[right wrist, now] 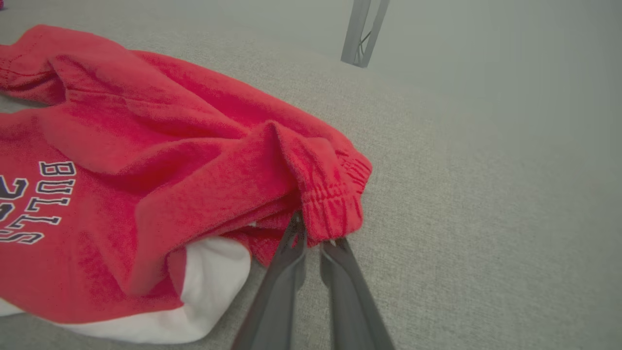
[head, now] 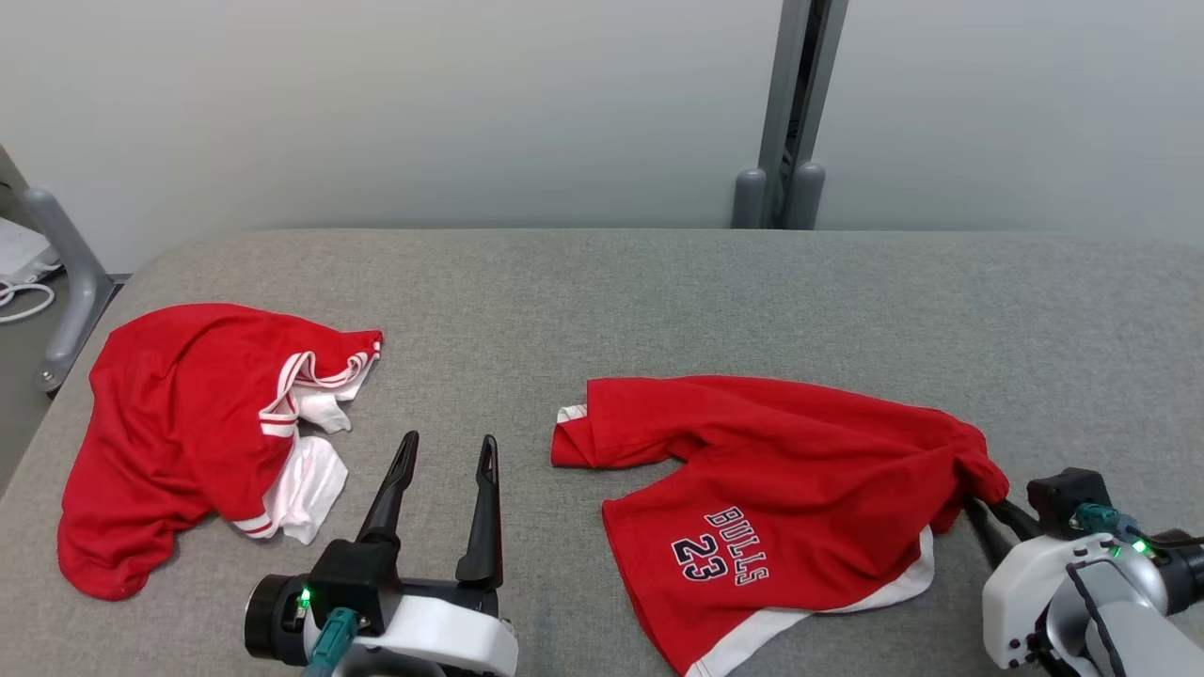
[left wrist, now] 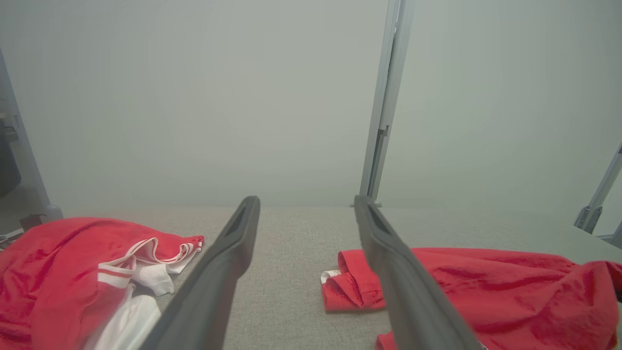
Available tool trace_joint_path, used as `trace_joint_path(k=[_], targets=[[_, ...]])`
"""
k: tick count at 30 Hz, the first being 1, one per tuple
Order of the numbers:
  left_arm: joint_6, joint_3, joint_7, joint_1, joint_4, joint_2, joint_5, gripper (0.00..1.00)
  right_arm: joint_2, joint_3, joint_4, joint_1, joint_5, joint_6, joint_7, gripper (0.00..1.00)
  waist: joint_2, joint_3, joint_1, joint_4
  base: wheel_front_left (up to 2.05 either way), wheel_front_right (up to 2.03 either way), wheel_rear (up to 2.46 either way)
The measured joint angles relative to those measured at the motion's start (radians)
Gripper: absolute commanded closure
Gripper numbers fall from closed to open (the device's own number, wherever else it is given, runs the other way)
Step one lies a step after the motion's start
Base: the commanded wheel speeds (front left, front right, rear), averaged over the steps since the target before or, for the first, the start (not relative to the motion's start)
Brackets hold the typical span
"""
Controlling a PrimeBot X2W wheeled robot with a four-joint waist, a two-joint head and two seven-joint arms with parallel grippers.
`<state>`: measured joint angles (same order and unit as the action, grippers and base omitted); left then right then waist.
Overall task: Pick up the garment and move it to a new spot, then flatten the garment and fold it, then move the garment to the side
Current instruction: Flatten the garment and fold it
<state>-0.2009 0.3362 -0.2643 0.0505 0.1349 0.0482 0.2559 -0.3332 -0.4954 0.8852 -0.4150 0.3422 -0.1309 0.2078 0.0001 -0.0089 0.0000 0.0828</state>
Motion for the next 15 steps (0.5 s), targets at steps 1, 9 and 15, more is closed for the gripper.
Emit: trace_joint_path(k=[1,9,15], targets=[[-0.002,-0.002,0.000,0.001,0.000,-0.001,0.000,0.00,0.008,-0.016,0.007,-0.001,0.042,0.000,-0.015,0.00,0.0000,0.000,0.0000,-0.007,0.00,0.00,0.00],[-0.002,-0.020,0.000,0.014,-0.004,-0.001,0.030,0.00,-0.031,-0.007,-0.054,-0.063,0.154,0.000,0.041,0.00,0.0000,-0.009,0.0000,-0.065,0.00,0.00,0.00],[-0.003,-0.035,0.000,0.024,0.000,0.000,0.036,0.00,-0.026,0.099,-0.222,-0.060,0.161,0.000,0.053,0.00,0.0000,-0.014,0.0000,-0.103,0.00,0.00,0.00]])
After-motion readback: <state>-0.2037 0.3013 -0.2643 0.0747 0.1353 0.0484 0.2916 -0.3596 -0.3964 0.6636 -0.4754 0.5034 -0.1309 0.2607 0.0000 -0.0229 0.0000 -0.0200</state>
